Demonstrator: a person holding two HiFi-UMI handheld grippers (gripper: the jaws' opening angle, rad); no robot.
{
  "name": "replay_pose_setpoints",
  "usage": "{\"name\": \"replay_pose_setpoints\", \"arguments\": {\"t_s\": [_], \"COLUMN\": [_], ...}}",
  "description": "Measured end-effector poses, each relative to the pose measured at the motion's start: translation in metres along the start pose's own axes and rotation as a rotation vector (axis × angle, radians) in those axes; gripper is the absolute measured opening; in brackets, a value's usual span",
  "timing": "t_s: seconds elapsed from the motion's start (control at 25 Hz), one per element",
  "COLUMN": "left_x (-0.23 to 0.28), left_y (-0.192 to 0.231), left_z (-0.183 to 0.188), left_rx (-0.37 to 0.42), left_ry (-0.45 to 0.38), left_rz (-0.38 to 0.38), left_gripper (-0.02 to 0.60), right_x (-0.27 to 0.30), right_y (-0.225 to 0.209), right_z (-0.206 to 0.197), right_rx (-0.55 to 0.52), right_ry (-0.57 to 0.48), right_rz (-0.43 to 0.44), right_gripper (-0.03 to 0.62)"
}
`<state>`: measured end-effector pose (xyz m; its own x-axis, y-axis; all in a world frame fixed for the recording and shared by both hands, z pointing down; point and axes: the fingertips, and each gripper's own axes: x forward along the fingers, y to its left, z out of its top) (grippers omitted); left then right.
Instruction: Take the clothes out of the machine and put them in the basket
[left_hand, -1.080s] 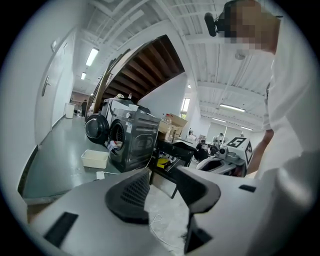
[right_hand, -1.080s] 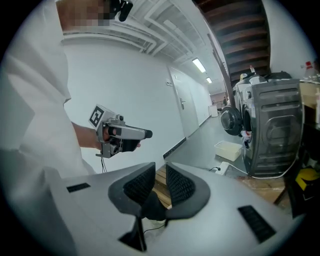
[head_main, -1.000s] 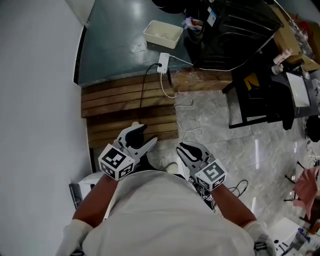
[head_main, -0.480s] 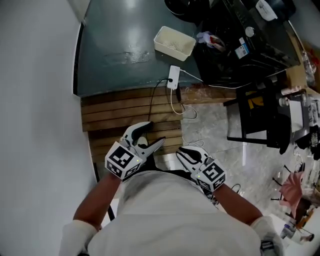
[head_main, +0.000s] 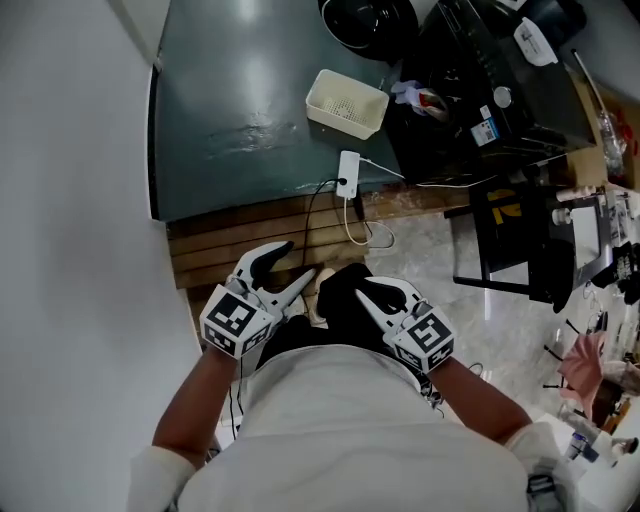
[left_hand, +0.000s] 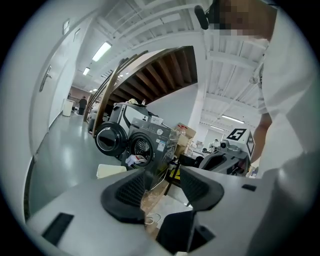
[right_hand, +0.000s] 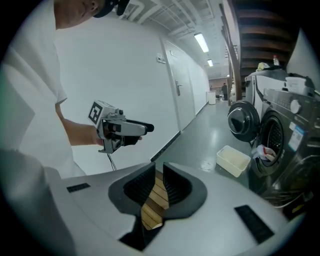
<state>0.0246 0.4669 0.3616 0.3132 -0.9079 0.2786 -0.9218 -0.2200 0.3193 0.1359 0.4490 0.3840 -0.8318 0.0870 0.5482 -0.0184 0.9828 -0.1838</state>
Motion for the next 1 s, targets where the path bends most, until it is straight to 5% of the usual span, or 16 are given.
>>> {"name": "replay_pose_setpoints", "arguments": {"t_s": [0.36,1.0], "left_x": [0.083,0.301], "left_y": [0.067,0.107], "left_z": [0.034,0.206], "left_rx": [0.056,0.250], "left_ry": [0.111,0.312], "left_rz": [-0.059,-0.282], "left_gripper": [0.221,0.233], "right_x": [0.052,0.016], "right_y": [-0.085,-0.277], "right_z": [0.024,0.131], "right_rx": [0.112,0.217], "right_ry": [-0.048,-0.148], "right_rz": [0.000,-0.150], "right_gripper": [0.049,0.049]}}
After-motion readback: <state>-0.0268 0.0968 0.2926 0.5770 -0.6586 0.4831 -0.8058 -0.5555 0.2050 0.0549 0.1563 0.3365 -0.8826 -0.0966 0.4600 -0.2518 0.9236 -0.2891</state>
